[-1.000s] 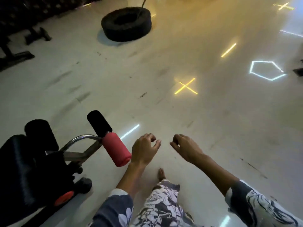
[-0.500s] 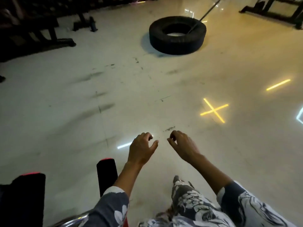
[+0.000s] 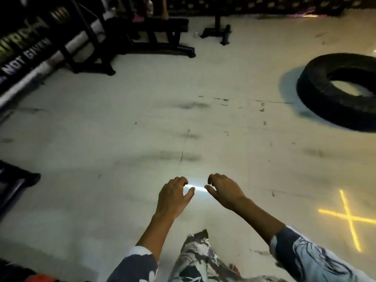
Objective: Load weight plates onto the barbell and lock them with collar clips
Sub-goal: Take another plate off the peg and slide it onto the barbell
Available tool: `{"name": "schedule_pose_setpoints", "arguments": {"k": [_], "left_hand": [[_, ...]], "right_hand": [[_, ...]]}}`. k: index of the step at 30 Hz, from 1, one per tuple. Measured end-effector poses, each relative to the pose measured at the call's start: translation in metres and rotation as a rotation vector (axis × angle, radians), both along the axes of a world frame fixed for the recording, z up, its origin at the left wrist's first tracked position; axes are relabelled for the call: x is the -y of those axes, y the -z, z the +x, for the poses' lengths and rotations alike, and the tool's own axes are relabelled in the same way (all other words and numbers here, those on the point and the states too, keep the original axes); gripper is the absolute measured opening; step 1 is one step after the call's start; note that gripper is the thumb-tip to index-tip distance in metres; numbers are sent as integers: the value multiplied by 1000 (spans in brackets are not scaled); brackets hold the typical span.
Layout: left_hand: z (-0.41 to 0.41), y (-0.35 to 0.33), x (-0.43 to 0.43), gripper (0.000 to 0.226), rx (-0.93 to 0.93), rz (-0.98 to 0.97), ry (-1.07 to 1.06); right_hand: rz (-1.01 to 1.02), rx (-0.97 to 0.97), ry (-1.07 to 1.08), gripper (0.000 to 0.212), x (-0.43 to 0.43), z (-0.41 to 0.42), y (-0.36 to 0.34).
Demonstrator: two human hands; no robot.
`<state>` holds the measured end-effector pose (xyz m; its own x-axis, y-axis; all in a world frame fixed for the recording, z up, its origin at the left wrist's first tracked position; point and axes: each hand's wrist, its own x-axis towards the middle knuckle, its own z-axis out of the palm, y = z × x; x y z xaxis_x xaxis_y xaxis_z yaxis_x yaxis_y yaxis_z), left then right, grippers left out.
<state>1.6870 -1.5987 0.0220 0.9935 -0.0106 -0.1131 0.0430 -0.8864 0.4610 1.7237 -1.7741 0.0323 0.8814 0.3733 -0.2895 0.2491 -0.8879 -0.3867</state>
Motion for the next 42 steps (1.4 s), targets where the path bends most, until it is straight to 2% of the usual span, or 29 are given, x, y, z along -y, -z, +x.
{"name": "schedule_pose_setpoints", "arguments": {"k": [5,9,15,22,29,36,42], "left_hand": [[121,25,-80,34,-29,-14,-213],[221,28,-148,34,-52,-32,-329],[368,-2,-258,33,-51,-13,-451],[538,2,-397,34,-56,3,-599],[694,-22,-537,29,-75,-10,-795],[802,-26,-685,31,-24,-7,-962],[889,-15,-856,25,35,-45,-1089]], "right_hand": [[-61,5,-276,33,-86,163,11],[-31,-22,-324,31,-163,274,8],[47,11,-401,28,-282,432,-19],[99,11,-530,28,-428,624,-1],[149,-10,-644,29,-589,808,-23],[123,-9,-851,31,-770,930,-27],[117,-25,-943,31,-954,1011,-30]]}}
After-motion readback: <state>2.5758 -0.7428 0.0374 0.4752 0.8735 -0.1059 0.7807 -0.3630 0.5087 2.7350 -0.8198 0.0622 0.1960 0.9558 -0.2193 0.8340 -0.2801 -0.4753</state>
